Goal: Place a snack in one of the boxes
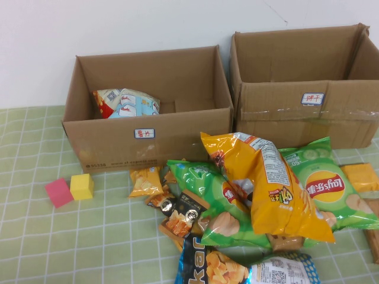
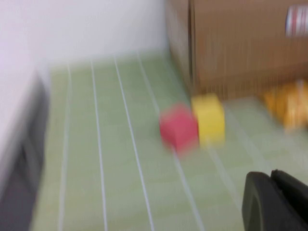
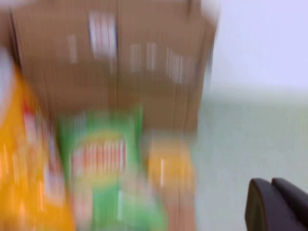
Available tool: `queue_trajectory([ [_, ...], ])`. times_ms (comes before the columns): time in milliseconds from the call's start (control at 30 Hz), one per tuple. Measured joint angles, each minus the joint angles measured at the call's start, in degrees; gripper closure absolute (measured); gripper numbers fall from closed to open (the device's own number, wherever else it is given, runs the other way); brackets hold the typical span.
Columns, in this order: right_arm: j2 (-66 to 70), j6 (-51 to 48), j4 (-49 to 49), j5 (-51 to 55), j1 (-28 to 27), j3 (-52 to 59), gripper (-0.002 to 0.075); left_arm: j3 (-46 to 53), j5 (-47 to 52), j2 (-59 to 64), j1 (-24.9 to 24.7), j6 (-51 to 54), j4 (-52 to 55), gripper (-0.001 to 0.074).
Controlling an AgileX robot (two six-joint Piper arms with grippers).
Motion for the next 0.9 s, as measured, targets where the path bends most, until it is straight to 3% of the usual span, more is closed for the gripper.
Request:
queue_trajectory([
  [433,-0.3,2.6,0.8,-59.1,0.0,-0.1,0.0728,0.0,-50.6,0.0,0.0,0.1,0.6,0.0737],
  [667,-0.4,7.8,5.4,-63.6,0.0,-0.1,0.0728,0.0,-65.8,0.0,0.0,0.0,-0.4,0.0736],
  [900,-0.4,7.6,13.5,-58.6,0.0,-0.1,0.0728,-0.3,-66.1,-0.1,0.0,-0.4,-3.1,0.0736],
])
